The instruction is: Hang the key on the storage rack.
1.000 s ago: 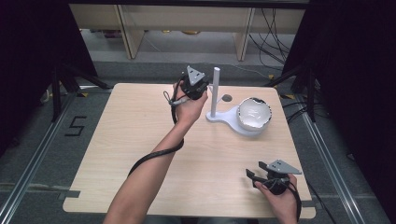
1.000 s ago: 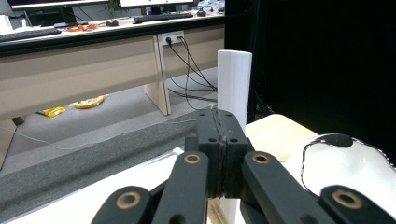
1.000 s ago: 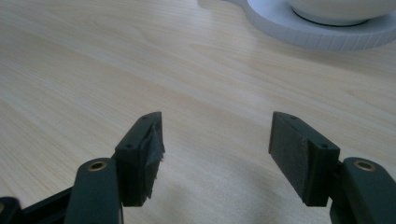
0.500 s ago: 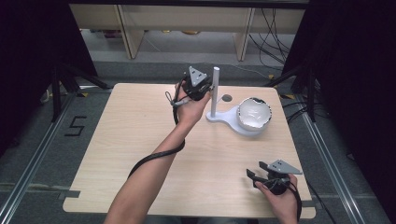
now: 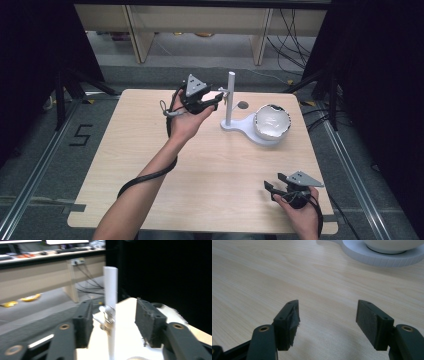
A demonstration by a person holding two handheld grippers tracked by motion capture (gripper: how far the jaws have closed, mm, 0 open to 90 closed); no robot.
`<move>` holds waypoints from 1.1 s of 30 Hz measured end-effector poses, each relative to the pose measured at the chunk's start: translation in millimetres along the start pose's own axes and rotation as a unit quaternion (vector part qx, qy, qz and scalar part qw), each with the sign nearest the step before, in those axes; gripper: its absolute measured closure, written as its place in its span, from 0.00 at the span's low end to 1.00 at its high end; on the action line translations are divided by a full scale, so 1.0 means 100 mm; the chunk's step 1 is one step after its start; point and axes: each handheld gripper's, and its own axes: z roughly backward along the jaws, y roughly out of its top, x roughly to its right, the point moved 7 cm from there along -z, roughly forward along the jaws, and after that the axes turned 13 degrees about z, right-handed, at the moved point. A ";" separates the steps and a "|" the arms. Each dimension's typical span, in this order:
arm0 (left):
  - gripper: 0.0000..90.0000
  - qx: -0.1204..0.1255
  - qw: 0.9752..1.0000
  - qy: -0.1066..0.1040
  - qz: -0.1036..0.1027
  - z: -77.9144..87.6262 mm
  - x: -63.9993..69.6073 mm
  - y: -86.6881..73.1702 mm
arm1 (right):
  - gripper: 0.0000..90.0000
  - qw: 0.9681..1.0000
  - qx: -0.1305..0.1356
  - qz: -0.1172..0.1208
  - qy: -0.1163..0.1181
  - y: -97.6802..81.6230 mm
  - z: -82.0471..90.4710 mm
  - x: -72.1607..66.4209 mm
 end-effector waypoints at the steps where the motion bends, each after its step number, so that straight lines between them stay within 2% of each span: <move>1: 0.44 -0.006 1.000 0.001 0.000 0.10 -0.04 -0.07 | 0.40 1.000 0.001 0.001 0.000 0.00 0.00 0.00; 4: 0.41 -0.009 1.000 0.005 -0.005 0.26 -0.11 -0.16 | 0.40 1.000 0.002 0.003 -0.002 0.00 0.00 0.01; 5: 0.41 -0.009 1.000 0.005 -0.005 0.26 -0.11 -0.16 | 0.40 1.000 0.002 0.003 -0.002 0.00 0.00 0.01; 7: 0.40 -0.021 1.000 0.003 -0.012 0.40 -0.17 -0.29 | 0.40 1.000 0.003 0.012 -0.002 0.00 -0.01 0.02; 8: 0.40 -0.021 1.000 0.003 -0.012 0.40 -0.17 -0.29 | 0.40 1.000 0.001 0.007 0.000 0.00 -0.01 0.01; 10: 0.39 -0.034 0.999 0.007 -0.019 0.55 -0.25 -0.44 | 0.40 1.000 0.003 0.008 0.000 0.00 -0.01 0.01; 11: 0.39 -0.034 0.999 0.007 -0.019 0.55 -0.25 -0.44 | 0.40 1.000 0.003 0.008 0.000 0.00 -0.01 0.01; 12: 0.39 -0.038 0.999 0.010 -0.020 0.67 -0.31 -0.54 | 0.40 1.000 0.001 0.008 -0.001 0.00 -0.01 0.01; 13: 0.39 -0.038 0.999 0.010 -0.020 0.67 -0.31 -0.54 | 0.40 1.000 0.010 0.007 0.001 0.01 -0.02 0.01; 15: 0.39 -0.046 0.998 0.017 -0.026 0.84 -0.39 -0.70 | 0.40 1.000 0.004 0.008 -0.001 0.00 -0.01 0.01; 16: 0.39 -0.046 0.998 0.017 -0.026 0.84 -0.39 -0.70 | 0.40 1.000 0.003 0.007 -0.004 0.00 -0.01 0.01; 17: 0.39 -0.053 0.998 0.024 -0.024 0.96 -0.45 -0.82 | 0.40 1.000 0.003 0.011 -0.002 0.01 -0.01 0.01; 19: 0.39 -0.056 0.998 0.032 -0.025 1.07 -0.51 -0.94 | 0.40 1.000 0.001 0.014 -0.003 0.00 -0.02 0.01; 21: 0.39 -0.058 0.997 0.036 -0.024 1.17 -0.55 -1.05 | 0.40 1.000 0.003 0.019 -0.007 0.00 -0.02 0.01; 22: 0.38 -0.058 0.997 0.036 -0.022 1.22 -0.57 -1.11 | 0.40 1.000 0.001 0.013 -0.005 0.00 -0.01 0.00; 23: 0.38 -0.058 0.997 0.036 -0.022 1.22 -0.57 -1.11 | 0.40 1.000 0.001 0.013 -0.005 0.00 -0.01 0.00; 24: 0.38 -0.064 0.997 0.044 -0.019 1.31 -0.62 -1.24 | 0.40 1.000 0.003 0.017 -0.007 0.00 -0.02 0.01; 25: 0.38 -0.064 0.997 0.044 -0.019 1.31 -0.62 -1.24 | 0.40 1.000 0.003 0.017 -0.007 0.00 -0.02 0.01; 27: 0.38 -0.066 0.996 0.058 -0.022 1.46 -0.71 -1.41 | 0.40 1.000 0.002 0.014 -0.005 0.00 -0.02 0.01; 29: 0.38 -0.063 0.996 0.060 -0.015 1.50 -0.73 -1.46 | 0.40 1.000 0.002 0.016 -0.007 0.00 -0.02 0.01; 30: 0.38 -0.059 0.996 0.064 -0.007 1.58 -0.78 -1.58 | 0.40 1.000 0.002 0.018 -0.008 0.00 -0.02 0.01; 31: 0.38 -0.059 0.996 0.064 -0.007 1.58 -0.78 -1.58 | 0.40 1.000 0.002 0.018 -0.008 0.00 -0.02 0.01; 32: 0.38 -0.062 0.995 0.074 -0.005 1.66 -0.83 -1.70 | 0.40 1.000 0.001 0.019 -0.009 0.00 -0.02 0.02; 33: 0.38 -0.061 0.995 0.078 -0.002 1.69 -0.85 -1.76 | 0.41 1.000 0.001 0.017 -0.008 0.00 -0.02 0.01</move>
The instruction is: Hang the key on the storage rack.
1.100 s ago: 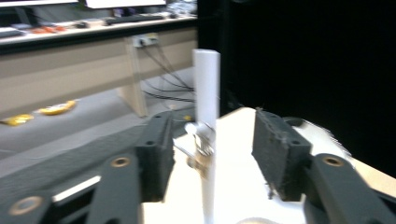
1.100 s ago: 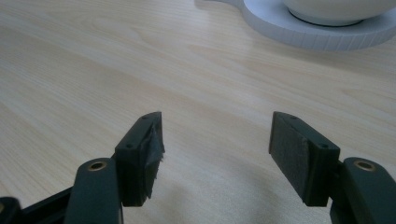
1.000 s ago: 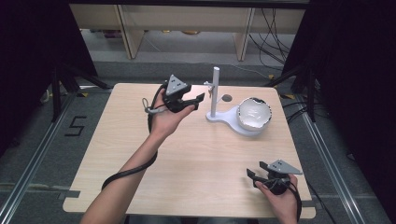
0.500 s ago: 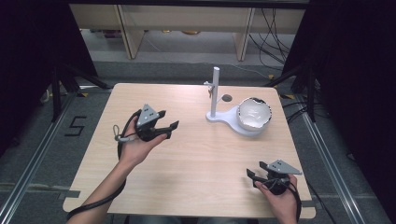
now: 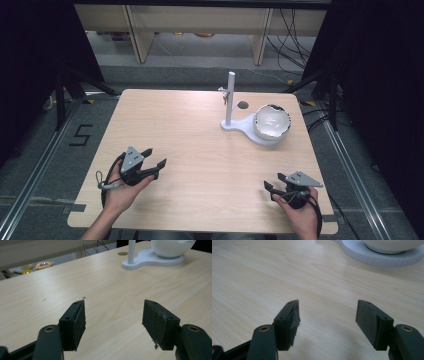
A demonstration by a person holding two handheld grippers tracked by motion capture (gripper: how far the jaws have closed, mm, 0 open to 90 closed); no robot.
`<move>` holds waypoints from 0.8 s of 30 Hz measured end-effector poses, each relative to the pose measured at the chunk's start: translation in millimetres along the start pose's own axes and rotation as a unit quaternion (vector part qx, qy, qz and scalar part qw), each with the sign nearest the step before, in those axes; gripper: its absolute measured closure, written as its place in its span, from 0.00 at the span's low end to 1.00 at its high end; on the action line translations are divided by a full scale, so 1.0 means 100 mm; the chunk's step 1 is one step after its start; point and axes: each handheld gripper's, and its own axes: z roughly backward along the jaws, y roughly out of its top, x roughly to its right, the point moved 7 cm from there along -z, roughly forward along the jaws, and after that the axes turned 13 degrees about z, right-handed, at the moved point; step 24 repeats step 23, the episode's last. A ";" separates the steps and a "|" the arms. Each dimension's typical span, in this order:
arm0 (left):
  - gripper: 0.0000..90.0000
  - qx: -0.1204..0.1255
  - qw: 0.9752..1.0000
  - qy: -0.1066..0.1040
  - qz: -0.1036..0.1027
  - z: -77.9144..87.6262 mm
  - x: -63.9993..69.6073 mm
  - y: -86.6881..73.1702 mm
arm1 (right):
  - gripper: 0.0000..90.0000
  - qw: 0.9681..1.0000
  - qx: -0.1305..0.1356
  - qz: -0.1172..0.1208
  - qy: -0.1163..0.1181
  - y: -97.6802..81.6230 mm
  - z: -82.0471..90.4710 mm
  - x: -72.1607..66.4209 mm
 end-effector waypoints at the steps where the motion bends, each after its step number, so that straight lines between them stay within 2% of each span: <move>1: 0.39 0.002 1.000 0.002 0.003 0.03 -0.03 -0.06 | 0.40 1.000 -0.001 0.001 -0.003 0.00 -0.01 0.00; 2: 0.39 0.002 1.000 0.002 0.003 0.03 -0.03 -0.06 | 0.40 1.000 -0.001 0.001 -0.003 0.00 -0.01 0.00; 3: 0.39 0.012 1.000 0.009 0.004 0.06 -0.08 -0.15 | 0.40 1.000 -0.001 0.002 -0.002 0.00 0.00 0.00; 4: 0.39 0.012 1.000 0.009 0.004 0.06 -0.08 -0.15 | 0.40 1.000 -0.001 0.002 -0.002 0.00 0.00 0.00; 5: 0.39 0.016 1.000 0.016 0.008 0.10 -0.13 -0.22 | 0.40 1.000 -0.003 0.000 0.003 0.00 0.00 -0.01; 9: 0.39 0.026 0.999 0.026 0.010 0.15 -0.21 -0.34 | 0.40 1.000 -0.002 0.002 0.004 0.00 0.00 -0.01; 10: 0.38 0.026 0.999 0.026 0.010 0.15 -0.21 -0.34 | 0.40 1.000 -0.010 -0.021 0.004 0.00 0.01 -0.05; 11: 0.39 0.027 0.999 0.029 0.020 0.14 -0.23 -0.37 | 0.40 1.000 -0.007 -0.010 0.003 0.00 0.01 -0.03; 12: 0.39 0.036 0.999 0.028 0.017 0.15 -0.24 -0.36 | 0.40 1.000 -0.001 -0.009 0.004 0.00 0.00 -0.02; 14: 0.39 0.037 0.999 0.031 0.019 0.15 -0.25 -0.36 | 0.40 1.000 0.002 0.006 -0.003 0.00 -0.02 0.01; 15: 0.39 0.038 0.999 0.031 0.022 0.15 -0.25 -0.36 | 0.40 1.000 0.002 0.006 -0.003 0.00 -0.02 0.01; 17: 0.38 0.043 0.998 0.028 0.027 0.16 -0.26 -0.35 | 0.40 1.000 -0.005 -0.018 0.004 0.00 0.00 -0.04; 18: 0.38 0.043 0.998 0.030 0.027 0.17 -0.26 -0.35 | 0.40 1.000 -0.001 -0.002 0.005 0.00 -0.01 -0.01; 20: 0.37 0.044 0.998 0.031 0.029 0.17 -0.26 -0.35 | 0.40 1.000 -0.004 -0.001 0.005 0.00 -0.01 -0.01; 22: 0.36 0.049 0.998 0.030 0.033 0.16 -0.26 -0.35 | 0.40 1.000 -0.010 -0.017 0.003 0.00 0.01 -0.03; 24: 0.36 0.049 0.998 0.030 0.033 0.16 -0.26 -0.35 | 0.40 1.000 -0.010 -0.017 0.003 0.00 0.01 -0.03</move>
